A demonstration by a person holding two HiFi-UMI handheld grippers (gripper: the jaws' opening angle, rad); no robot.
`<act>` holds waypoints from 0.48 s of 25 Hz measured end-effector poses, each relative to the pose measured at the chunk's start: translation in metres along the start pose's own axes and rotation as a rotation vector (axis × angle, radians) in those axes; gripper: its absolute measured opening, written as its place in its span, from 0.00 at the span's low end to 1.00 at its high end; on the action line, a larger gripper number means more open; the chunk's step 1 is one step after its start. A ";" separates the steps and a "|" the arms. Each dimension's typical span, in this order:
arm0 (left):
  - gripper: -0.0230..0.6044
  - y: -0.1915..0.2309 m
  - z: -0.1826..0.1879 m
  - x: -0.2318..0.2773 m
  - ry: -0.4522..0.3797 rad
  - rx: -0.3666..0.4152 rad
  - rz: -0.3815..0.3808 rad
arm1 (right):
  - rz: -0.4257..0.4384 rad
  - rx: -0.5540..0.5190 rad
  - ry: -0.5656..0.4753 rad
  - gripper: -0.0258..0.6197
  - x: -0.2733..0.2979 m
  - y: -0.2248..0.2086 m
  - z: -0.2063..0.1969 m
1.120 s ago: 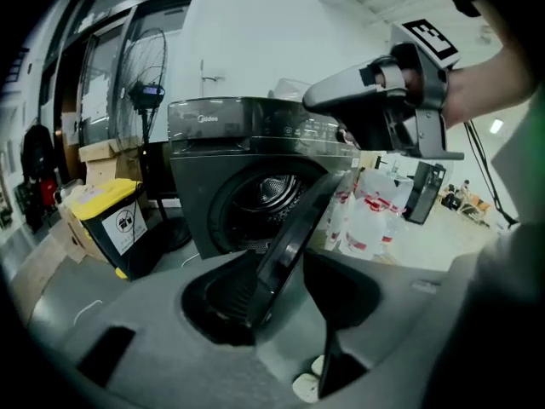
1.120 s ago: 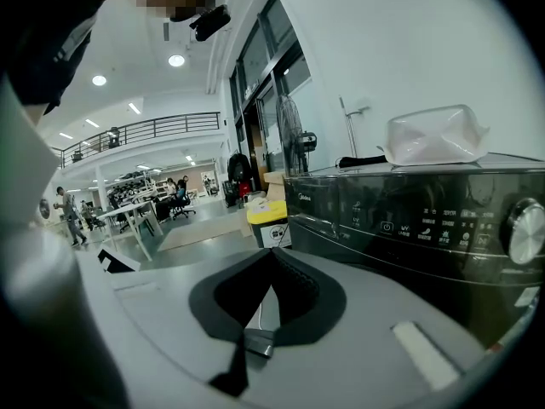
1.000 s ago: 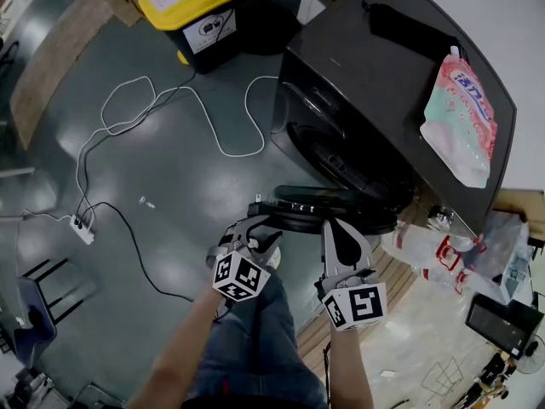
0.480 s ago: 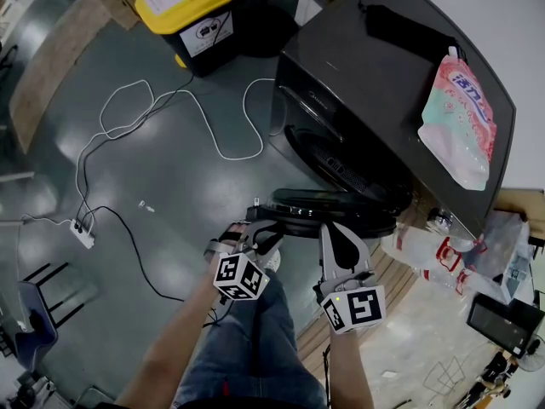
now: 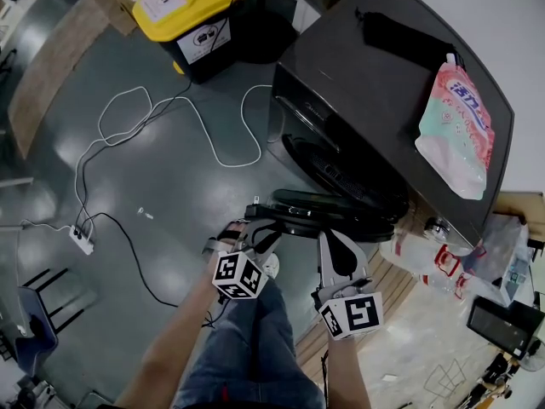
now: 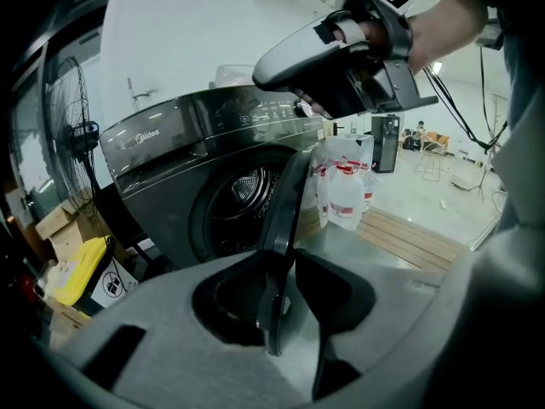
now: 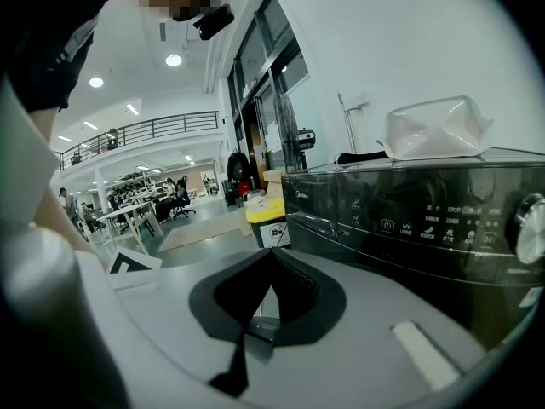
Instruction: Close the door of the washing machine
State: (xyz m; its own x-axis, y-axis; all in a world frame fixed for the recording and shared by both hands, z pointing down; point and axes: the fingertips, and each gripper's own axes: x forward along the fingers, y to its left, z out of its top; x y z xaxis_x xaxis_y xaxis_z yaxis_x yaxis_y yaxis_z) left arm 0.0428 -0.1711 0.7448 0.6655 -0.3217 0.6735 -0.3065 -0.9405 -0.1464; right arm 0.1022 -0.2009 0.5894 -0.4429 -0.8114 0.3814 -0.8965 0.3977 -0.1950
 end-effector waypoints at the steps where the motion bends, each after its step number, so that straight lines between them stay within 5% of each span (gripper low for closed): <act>1: 0.22 0.005 0.001 0.002 0.000 0.004 0.003 | -0.002 0.001 -0.002 0.05 0.000 -0.002 0.001; 12: 0.22 0.066 0.018 0.035 -0.004 0.044 0.027 | -0.006 0.001 -0.016 0.05 0.021 -0.026 0.015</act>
State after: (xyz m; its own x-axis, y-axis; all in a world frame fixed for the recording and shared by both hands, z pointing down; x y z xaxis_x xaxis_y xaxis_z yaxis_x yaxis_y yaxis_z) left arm 0.0584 -0.2463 0.7453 0.6602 -0.3471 0.6661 -0.2941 -0.9355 -0.1960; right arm 0.1157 -0.2345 0.5894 -0.4370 -0.8205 0.3686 -0.8994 0.3919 -0.1938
